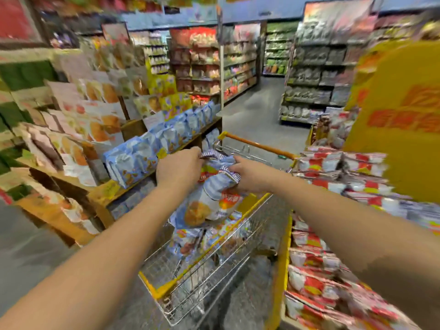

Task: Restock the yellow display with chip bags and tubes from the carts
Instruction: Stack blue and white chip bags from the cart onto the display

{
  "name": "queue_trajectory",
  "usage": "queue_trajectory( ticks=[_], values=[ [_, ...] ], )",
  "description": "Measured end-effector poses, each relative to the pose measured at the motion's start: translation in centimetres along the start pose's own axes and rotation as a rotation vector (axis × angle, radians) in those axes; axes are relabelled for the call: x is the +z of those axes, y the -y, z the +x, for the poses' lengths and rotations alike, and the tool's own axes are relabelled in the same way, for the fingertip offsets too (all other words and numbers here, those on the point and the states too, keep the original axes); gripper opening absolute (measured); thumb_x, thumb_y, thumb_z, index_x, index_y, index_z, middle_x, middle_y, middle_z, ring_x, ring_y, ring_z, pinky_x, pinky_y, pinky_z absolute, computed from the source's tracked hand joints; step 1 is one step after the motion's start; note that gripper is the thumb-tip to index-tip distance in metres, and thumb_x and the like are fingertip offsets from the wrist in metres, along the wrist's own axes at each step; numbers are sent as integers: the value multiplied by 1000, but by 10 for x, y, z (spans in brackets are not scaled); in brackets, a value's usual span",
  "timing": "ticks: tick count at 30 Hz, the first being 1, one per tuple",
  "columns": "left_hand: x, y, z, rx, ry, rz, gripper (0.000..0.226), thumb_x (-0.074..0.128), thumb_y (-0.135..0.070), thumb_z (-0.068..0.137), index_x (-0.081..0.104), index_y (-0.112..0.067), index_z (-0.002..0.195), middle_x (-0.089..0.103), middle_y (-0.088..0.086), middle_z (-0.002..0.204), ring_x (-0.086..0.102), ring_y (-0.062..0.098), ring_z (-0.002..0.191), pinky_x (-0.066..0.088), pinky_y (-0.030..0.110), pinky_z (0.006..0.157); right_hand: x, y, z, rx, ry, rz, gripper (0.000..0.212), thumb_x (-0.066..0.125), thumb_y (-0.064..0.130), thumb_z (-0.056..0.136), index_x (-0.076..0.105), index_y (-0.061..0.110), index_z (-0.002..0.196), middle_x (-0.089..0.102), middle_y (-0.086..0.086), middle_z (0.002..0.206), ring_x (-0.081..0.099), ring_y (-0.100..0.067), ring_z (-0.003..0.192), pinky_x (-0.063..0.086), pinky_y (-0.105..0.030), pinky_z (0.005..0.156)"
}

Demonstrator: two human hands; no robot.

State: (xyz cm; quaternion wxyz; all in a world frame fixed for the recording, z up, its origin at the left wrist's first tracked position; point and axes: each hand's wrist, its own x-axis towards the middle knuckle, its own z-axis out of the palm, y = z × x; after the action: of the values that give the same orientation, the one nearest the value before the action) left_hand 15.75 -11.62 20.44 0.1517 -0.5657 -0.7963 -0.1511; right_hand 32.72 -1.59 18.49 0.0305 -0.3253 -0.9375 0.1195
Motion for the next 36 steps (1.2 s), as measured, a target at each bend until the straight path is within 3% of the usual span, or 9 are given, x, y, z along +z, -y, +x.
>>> queue_trajectory(
  ticks=[3,5,10,16,20,26,30,33,36],
  values=[
    [-19,-43,7,95,-11,-95,29,47,-51,96,57,-24,99,67,6,97,63,33,90,50,39,66,-37,-24,-56,12,-132,20,45,70,34,83,62,25,126,50,-4,138,52,-24,122,39,-25,101],
    [-27,-75,11,153,-11,-154,34,48,-58,93,55,-25,95,67,6,94,63,31,89,50,37,65,-59,-41,-97,84,-178,-19,46,69,39,86,59,23,129,54,-2,134,52,-22,119,32,-15,83],
    [-29,-163,19,259,7,-221,47,48,-67,88,52,-21,95,67,9,98,63,31,94,47,36,66,-89,-99,-166,278,-182,-82,49,73,52,79,60,23,116,61,-2,114,56,-24,109,45,-31,85],
    [-30,-286,28,541,323,-409,82,64,-57,83,28,-25,150,45,3,148,50,27,127,42,33,94,-123,-170,-260,449,-99,-128,26,74,41,82,54,24,88,55,6,92,53,-16,90,36,-30,71],
    [-21,-394,27,668,386,-309,57,63,-48,87,48,-19,134,60,7,129,60,26,92,43,32,72,-143,-232,-329,598,-31,-160,33,70,44,85,42,27,77,45,7,82,47,-18,81,27,-29,62],
    [28,-559,14,659,346,-307,26,64,-37,86,50,-16,92,64,10,99,60,31,86,37,32,60,-148,-349,-417,707,50,-138,32,70,49,83,49,25,89,53,1,94,53,-22,88,38,-33,68],
    [71,-651,-4,603,457,-319,28,61,-25,88,50,-12,110,63,12,107,62,34,93,44,35,65,-124,-430,-457,742,55,-107,51,68,42,87,54,17,129,55,-4,123,52,-22,109,29,-23,73],
    [106,-702,-23,574,627,-376,40,60,-29,90,44,-10,122,62,14,111,62,33,91,47,37,68,-95,-489,-477,743,38,-60,49,68,35,87,55,18,131,56,-5,131,53,-24,115,35,-25,75],
    [144,-731,-39,541,671,-424,60,62,-37,89,39,-17,141,54,12,133,55,33,115,48,42,84,-59,-536,-489,754,44,-12,49,66,36,87,55,21,132,56,-4,132,52,-25,118,39,-26,80]
  ],
)
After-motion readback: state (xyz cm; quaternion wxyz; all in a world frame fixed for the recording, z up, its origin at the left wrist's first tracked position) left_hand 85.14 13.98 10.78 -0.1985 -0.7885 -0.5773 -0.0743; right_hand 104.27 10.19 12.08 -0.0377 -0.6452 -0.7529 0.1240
